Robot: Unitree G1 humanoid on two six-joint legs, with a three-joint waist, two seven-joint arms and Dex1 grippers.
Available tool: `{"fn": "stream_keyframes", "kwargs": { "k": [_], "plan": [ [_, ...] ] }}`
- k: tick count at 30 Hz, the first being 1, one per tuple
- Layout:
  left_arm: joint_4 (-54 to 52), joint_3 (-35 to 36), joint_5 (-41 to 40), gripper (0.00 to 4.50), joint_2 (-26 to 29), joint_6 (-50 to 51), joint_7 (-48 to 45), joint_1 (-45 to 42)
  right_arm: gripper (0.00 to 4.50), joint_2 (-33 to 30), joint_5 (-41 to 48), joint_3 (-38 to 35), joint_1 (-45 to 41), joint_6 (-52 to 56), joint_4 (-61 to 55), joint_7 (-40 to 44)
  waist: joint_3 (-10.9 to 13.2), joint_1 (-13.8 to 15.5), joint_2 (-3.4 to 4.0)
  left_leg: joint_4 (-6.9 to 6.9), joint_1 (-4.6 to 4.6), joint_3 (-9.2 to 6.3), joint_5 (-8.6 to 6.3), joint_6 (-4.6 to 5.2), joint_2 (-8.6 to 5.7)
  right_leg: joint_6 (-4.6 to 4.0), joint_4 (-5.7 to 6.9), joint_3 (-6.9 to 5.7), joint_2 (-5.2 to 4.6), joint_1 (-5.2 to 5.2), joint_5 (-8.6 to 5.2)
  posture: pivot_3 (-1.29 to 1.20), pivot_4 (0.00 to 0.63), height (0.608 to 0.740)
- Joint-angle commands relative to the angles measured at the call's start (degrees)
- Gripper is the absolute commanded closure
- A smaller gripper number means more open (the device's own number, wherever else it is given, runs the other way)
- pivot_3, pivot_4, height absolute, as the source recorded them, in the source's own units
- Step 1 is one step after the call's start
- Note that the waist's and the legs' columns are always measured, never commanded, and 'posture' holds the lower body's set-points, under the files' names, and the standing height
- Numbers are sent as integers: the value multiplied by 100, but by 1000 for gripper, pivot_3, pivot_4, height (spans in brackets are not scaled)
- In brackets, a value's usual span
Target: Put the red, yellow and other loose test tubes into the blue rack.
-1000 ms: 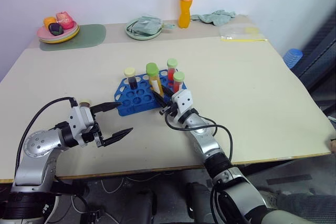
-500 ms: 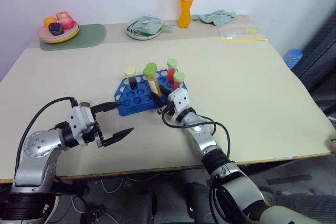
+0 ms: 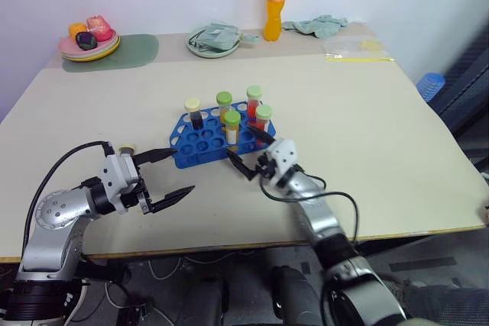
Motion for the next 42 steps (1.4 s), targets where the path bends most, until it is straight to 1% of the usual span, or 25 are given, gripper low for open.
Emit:
{"fn": "stream_keyframes", "kwargs": {
  "k": [1,3,6,7,9,11,12,13,15,16,18,20,22,24,25,27,30,32,34,38,42],
  "plan": [
    [-20,69,1,0,57,25,11,4,65,-448,425,-68,516,679,-1532,321,0,1,0,0,0,0,0,0,1,0,1,0,0,0,0,0,150,740],
    [6,150,-22,0,111,98,38,27,65,-796,664,-187,815,1042,-2202,462,0,-22,0,0,1,1,0,0,1,0,0,1,0,2,0,0,150,740],
    [-210,362,293,0,329,628,636,193,65,-1773,1532,-572,1283,1684,-3298,1245,1,-16,0,2,1,0,-1,1,3,1,0,0,1,4,-1,0,150,740],
    [-241,489,287,0,417,712,695,269,65,-1982,1688,-586,1316,1873,-3547,1379,2,-22,-1,3,0,0,-1,2,2,1,-2,0,0,6,-2,0,150,740],
    [-499,673,-87,0,706,1494,728,416,65,-2329,2030,-740,1173,2156,-3770,1617,6,-40,-9,3,6,1,-3,5,6,2,-5,0,2,13,-2,0,150,740],
    [-721,833,-51,0,955,2188,1106,431,65,-2627,2329,-892,891,2455,-3800,1871,6,-29,-8,3,9,0,-3,5,14,1,-4,-4,4,16,-3,0,150,740],
    [-825,918,-147,0,1100,2710,1305,369,65,-2729,2443,-949,742,2535,-3771,1996,7,-23,-10,5,10,-1,-3,5,14,1,-3,-6,7,18,-3,0,150,740],
    [-938,990,-233,0,1234,3140,1456,286,65,-2793,2529,-987,608,2596,-3735,2087,7,-20,-11,7,10,-1,-3,5,14,1,-4,-7,7,20,-3,0,150,740],
    [-1043,1192,-650,0,1495,4397,1876,-68,65,-2818,2616,-920,352,2716,-3694,2211,10,2,-16,8,10,-2,-3,6,12,2,-6,-10,6,24,-3,0,150,740],
    [-1067,1230,-705,0,1634,4920,2074,-218,65,-2787,2618,-850,258,2751,-3680,2250,11,11,-20,10,8,-6,-3,6,11,2,-5,-13,6,25,-3,0,150,740],
    [-1074,1319,-1083,0,1861,6174,2396,-657,65,-2647,2545,-700,84,2693,-3568,2313,10,17,-22,10,8,-11,-3,6,10,3,-6,-18,6,25,-3,0,150,740],
    [-903,1390,-1451,0,2048,7399,2600,-1155,65,-2517,2481,-574,-42,2633,-3496,2358,10,12,-22,9,7,-11,-4,7,7,3,-8,-17,4,24,-3,0,150,740],
    [-531,1390,-1550,0,2134,8110,2710,-1609,65,-2419,2421,-477,-130,2615,-3490,2358,11,4,-21,9,7,-11,-4,7,6,4,-6,-18,5,23,-4,0,150,740],
    [-148,1083,-1424,0,2426,8610,2754,-2024,65,-2374,2437,-461,-185,2630,-3502,2379,13,2,-25,8,8,-10,-3,6,6,4,-3,-17,4,21,-4,0,150,740],
    [207,1016,-1433,0,2438,8967,2757,-2382,65,-2343,2423,-420,-205,2657,-3534,2346,14,-9,-26,8,6,-12,-2,4,6,3,-3,-17,6,18,-3,0,150,740],
    [956,458,-1296,0,2521,9301,2676,-3172,65,-2339,2458,-395,-191,2668,-3589,2385,14,0,-27,7,7,-12,-1,2,5,3,1,-17,6,16,-3,0,150,740],
    [1849,-470,-1043,0,2697,9390,2379,-4004,65,-2293,2424,-313,-194,2655,-3626,2389,13,11,-28,9,7,-13,0,0,0,3,2,-17,4,18,-3,0,150,740],
    [2700,-992,-776,0,2664,9307,2179,-4532,65,-2253,2370,-256,-187,2604,-3619,2401,13,12,-28,6,7,-11,0,-1,-2,3,-1,-15,1,16,-3,0,150,740],
    [3492,-1300,-602,0,2524,9417,2061,-5030,65,-2209,2339,-230,-193,2591,-3614,2397,13,1,-28,7,4,-11,1,-2,-2,3,3,-15,3,12,-3,0,150,740],
    [4045,-2283,-268,0,2453,9249,1501,-5474,65,-2155,2278,-201,-150,2546,-3599,2393,13,-13,-30,8,-2,-8,2,-3,-3,3,6,-14,3,5,-3,0,150,740],
    [4675,-2803,151,0,2299,8987,1192,-5806,65,-2146,2253,-183,-54,2530,-3648,2382,13,-19,-31,8,-6,-8,2,-3,-3,3,7,-13,3,1,-3,0,150,740]
  ]
}}
